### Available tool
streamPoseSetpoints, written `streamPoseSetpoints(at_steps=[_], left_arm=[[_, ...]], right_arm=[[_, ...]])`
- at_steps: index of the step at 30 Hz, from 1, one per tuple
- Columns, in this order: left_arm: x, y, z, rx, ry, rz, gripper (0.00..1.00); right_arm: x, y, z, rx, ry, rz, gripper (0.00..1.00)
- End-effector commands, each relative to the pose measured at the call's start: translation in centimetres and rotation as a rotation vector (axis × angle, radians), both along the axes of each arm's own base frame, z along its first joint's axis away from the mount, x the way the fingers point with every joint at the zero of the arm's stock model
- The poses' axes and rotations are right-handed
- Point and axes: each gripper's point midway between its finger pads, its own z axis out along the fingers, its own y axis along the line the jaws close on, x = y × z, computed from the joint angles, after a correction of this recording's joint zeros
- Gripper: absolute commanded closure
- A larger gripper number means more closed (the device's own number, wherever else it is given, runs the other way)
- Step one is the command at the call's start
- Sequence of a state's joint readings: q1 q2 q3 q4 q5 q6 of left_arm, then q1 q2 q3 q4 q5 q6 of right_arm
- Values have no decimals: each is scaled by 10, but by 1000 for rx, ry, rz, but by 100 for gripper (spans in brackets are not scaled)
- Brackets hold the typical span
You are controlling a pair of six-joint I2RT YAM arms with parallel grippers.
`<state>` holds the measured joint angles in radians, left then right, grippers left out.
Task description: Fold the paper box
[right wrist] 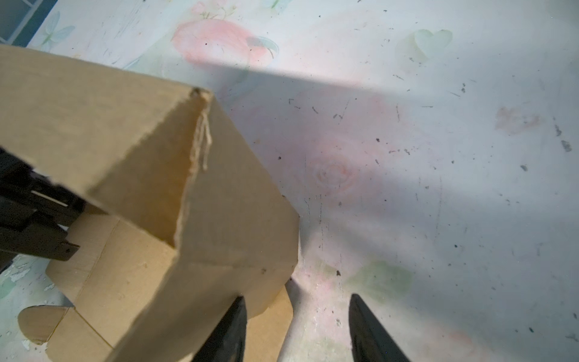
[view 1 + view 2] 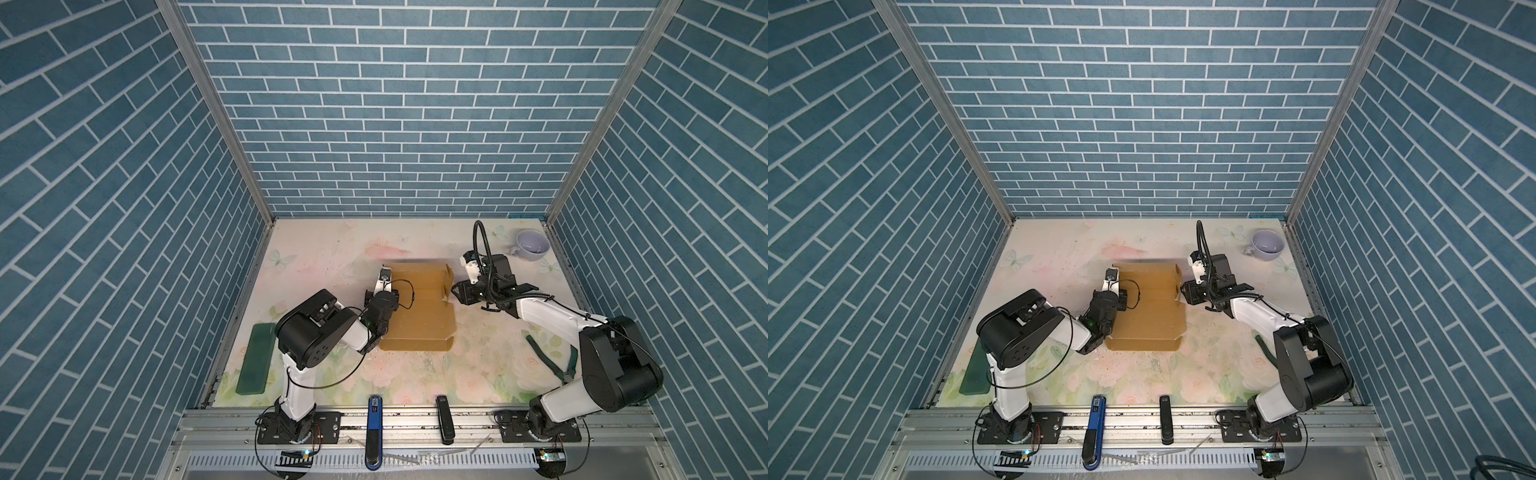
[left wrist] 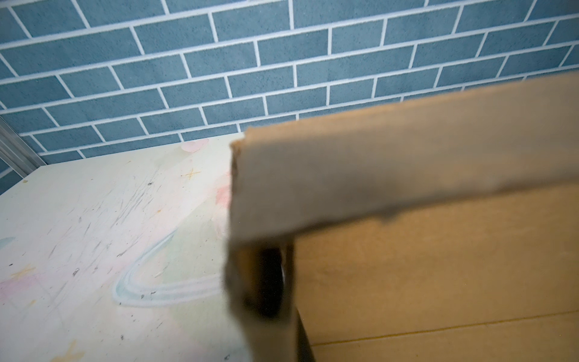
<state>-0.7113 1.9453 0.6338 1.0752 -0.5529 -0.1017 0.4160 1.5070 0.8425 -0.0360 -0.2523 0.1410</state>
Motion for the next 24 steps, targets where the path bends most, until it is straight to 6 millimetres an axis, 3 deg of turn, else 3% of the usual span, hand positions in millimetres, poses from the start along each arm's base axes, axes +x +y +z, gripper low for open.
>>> streamPoseSetpoints(at_steps=[1,24], left_arm=[[-11,-3,-35,97,91,-50,100],[-17,-13,-34,132,57,-104,100]], right_arm=[[-1,10,1,7,-26,76,48],[29,28,9,6,-84,130,52]])
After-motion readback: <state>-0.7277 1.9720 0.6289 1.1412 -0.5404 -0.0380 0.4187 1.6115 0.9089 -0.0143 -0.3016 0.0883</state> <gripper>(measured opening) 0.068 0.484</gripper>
